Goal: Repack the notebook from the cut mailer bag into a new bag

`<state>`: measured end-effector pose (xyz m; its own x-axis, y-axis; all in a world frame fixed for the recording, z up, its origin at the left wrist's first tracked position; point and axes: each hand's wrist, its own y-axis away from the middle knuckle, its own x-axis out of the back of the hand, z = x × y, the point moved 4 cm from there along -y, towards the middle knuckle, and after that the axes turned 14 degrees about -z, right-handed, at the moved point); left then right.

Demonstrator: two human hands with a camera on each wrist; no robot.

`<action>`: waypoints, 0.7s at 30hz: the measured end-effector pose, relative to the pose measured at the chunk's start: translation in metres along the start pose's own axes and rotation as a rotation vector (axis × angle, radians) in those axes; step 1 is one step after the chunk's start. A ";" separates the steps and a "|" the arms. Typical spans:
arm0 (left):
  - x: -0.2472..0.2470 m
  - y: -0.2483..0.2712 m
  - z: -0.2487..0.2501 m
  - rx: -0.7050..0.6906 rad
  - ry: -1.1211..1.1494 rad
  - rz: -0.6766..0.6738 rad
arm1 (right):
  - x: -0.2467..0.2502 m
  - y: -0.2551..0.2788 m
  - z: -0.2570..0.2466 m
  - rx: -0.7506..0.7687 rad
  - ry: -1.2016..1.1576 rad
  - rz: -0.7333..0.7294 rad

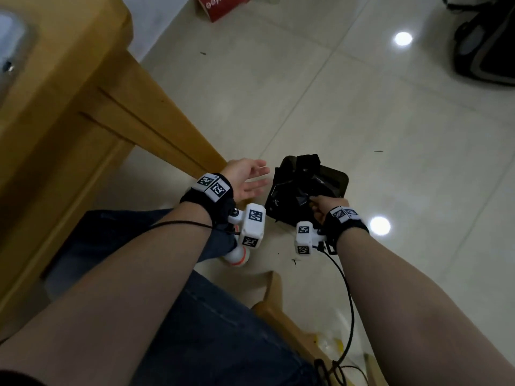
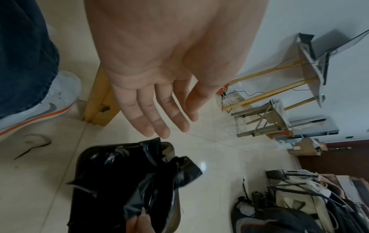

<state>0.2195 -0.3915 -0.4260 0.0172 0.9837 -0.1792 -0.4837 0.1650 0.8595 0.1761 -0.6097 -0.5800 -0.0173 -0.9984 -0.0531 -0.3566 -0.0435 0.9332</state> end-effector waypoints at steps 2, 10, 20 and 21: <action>0.002 -0.009 -0.004 0.023 0.001 0.000 | -0.005 -0.006 0.002 -0.025 -0.123 -0.046; 0.007 -0.028 -0.016 0.068 0.047 0.000 | -0.039 -0.013 -0.003 -0.039 -0.551 -0.358; -0.004 -0.002 -0.006 -0.009 0.061 -0.046 | -0.030 0.038 -0.024 -0.005 -0.105 -0.142; -0.007 0.003 -0.003 -0.026 0.070 -0.066 | -0.029 0.045 -0.032 0.020 -0.012 -0.124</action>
<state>0.2152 -0.3980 -0.4234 -0.0109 0.9633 -0.2684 -0.5060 0.2262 0.8324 0.1905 -0.5842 -0.5250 0.0175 -0.9849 -0.1722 -0.3754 -0.1661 0.9119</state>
